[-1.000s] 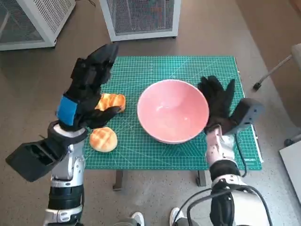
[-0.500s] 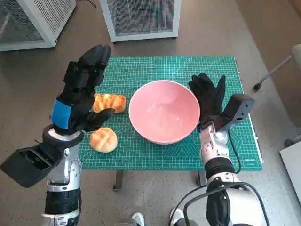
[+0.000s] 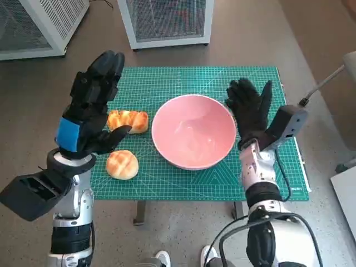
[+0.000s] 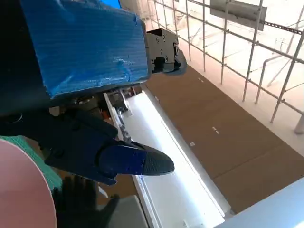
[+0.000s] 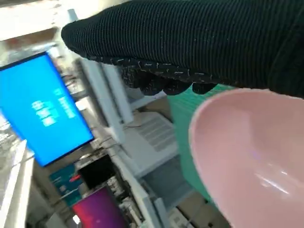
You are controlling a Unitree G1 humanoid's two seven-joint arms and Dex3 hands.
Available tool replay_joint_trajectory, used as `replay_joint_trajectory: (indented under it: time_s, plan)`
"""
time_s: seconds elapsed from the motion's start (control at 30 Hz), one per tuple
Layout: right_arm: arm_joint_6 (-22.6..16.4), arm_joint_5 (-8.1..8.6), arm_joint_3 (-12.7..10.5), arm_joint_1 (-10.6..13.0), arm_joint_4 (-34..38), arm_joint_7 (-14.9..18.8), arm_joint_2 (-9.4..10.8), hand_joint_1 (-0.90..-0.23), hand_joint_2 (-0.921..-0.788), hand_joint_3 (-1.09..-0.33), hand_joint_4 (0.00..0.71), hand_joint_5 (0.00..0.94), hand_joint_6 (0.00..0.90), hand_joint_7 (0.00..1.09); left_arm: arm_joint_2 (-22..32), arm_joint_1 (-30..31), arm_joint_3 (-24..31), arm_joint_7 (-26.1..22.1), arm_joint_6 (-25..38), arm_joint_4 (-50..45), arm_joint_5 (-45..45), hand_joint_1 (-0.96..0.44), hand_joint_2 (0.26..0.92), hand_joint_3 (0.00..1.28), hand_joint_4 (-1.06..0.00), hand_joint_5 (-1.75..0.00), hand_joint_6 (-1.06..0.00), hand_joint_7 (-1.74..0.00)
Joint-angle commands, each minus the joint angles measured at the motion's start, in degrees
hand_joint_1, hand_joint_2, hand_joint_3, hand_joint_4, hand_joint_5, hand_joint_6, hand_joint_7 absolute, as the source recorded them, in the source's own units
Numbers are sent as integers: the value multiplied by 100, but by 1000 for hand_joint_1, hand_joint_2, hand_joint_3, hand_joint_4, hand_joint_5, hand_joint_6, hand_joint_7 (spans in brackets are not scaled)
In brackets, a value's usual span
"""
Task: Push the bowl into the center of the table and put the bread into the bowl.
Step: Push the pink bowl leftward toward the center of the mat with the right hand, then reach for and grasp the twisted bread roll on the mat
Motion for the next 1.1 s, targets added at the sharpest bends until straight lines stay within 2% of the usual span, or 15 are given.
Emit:
replay_joint_trajectory:
  time_s: [0.03, 0.1, 0.23, 0.33, 0.47, 0.57, 0.63, 0.73, 0.83, 0.93, 1.1]
  plan:
    - [-592, -96, 139, -10, -224, 303, -108, -426, -921, -660, 136, 4, 94, 403, 212, -68, 127, 91, -170, 163, 250, -520, 921, 205, -142, -1, -94, -374]
    - [-933, -144, 228, 24, -376, 496, -169, -442, -921, -652, 138, 5, 92, 411, 382, -165, 164, 143, -263, 298, 496, -524, 921, 206, -142, -1, -95, -367]
    - [-1440, -2, 295, 114, -806, 1138, -277, -473, -921, -641, 165, 17, 89, 423, 1008, -355, 150, 378, -366, 498, 1540, -535, 921, 177, -134, -1, -78, -342]
    - [-1820, 141, 390, 275, -1393, 1589, -272, -485, -921, -635, 187, 25, 83, 430, 1556, -512, 64, 361, -61, 580, 2155, -542, 921, 122, -85, 0, -57, -317]
    - [-2123, 313, 592, 571, -2302, 1943, -237, -490, -921, -635, 203, 23, 64, 464, 1995, -689, -125, 273, 505, 508, 2711, -529, 886, 59, -17, 1, -17, -280]
    - [-2159, 485, 733, 785, -2934, 2127, -224, -483, -921, -634, 213, 20, 57, 489, 2190, -804, -302, 259, 1024, 359, 3131, -491, 840, 25, -5, 1, -5, -237]
    - [-2176, 619, 855, 959, -3379, 2267, -218, -480, -921, -632, 218, 21, 59, 498, 2232, -926, -473, 188, 1640, 223, 3404, -443, 811, 15, -2, 1, -2, -217]
    - [-2094, 769, 1006, 1144, -3841, 2385, -195, -474, -921, -628, 230, 23, 65, 509, 2238, -1124, -684, 83, 2064, 323, 3533, -219, 741, 8, 0, 1, -5, -193]
    - [-1885, 909, 1143, 1352, -4290, 2417, -160, -473, -921, -617, 234, 23, 68, 514, 2250, -1321, -902, -48, 2253, 548, 3607, -84, 721, 5, 1, 1, -13, -187]
    - [-1666, 969, 1253, 1527, -4673, 2351, -138, -480, -921, -578, 238, 21, 71, 518, 2244, -1484, -1093, -163, 2385, 729, 3668, -1, 718, 5, 1, 1, -24, -185]
    - [-1296, 1030, 1392, 1769, -5241, 2264, -130, -488, -921, -516, 242, 18, 75, 523, 2237, -1753, -1456, -314, 2588, 1008, 3846, 66, 722, 8, 1, 1, -39, -183]
